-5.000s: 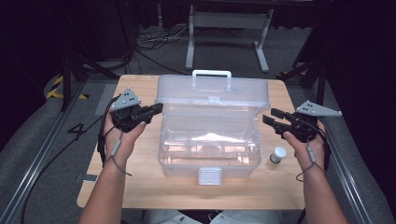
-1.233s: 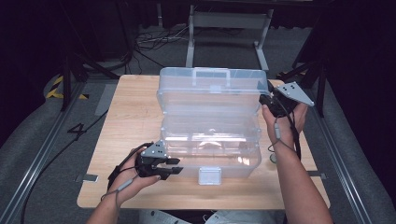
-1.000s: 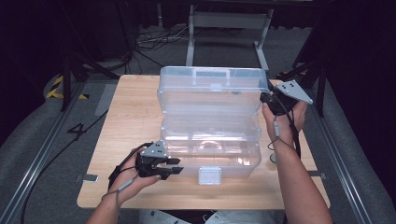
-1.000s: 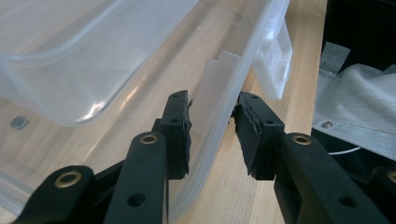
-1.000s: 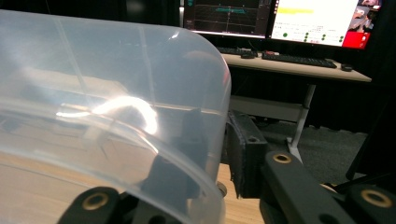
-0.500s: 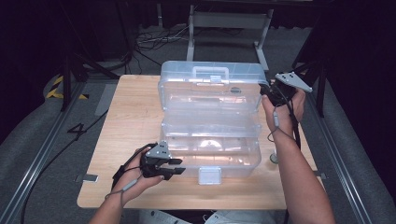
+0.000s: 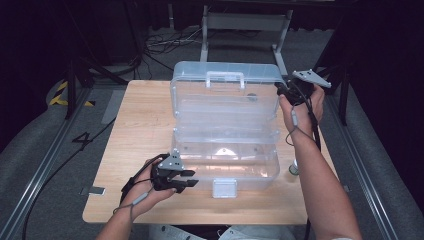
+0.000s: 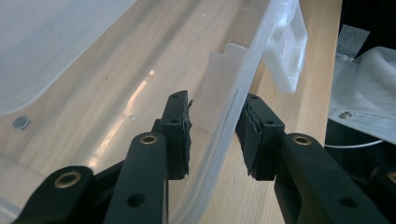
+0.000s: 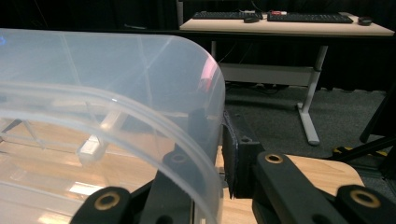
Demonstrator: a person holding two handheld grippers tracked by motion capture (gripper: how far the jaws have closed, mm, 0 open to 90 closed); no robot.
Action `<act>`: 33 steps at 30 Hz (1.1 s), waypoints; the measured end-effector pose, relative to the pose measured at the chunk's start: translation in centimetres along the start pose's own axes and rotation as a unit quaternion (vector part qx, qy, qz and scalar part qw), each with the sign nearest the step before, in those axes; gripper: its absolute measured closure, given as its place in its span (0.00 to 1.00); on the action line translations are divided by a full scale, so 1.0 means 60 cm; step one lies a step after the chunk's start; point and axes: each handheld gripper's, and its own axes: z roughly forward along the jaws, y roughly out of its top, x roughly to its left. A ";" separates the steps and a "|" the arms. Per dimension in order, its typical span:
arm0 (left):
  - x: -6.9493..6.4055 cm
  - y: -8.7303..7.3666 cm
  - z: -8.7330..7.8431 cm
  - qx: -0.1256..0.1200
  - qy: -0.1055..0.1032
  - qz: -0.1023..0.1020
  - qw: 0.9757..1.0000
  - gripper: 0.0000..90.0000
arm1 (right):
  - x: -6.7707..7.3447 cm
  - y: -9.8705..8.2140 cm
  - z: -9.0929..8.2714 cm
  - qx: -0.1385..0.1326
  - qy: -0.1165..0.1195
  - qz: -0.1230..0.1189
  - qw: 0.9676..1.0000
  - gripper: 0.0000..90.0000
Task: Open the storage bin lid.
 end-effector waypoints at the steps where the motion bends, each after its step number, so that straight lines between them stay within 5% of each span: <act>1: 0.000 0.000 0.000 0.000 0.000 0.000 1.000 0.73 | 0.000 0.001 0.002 0.002 -0.001 0.000 1.000 0.91; 33: 0.001 0.000 0.000 -0.001 -0.004 0.001 1.000 0.74 | -0.023 0.019 0.076 0.060 0.016 0.031 0.998 0.90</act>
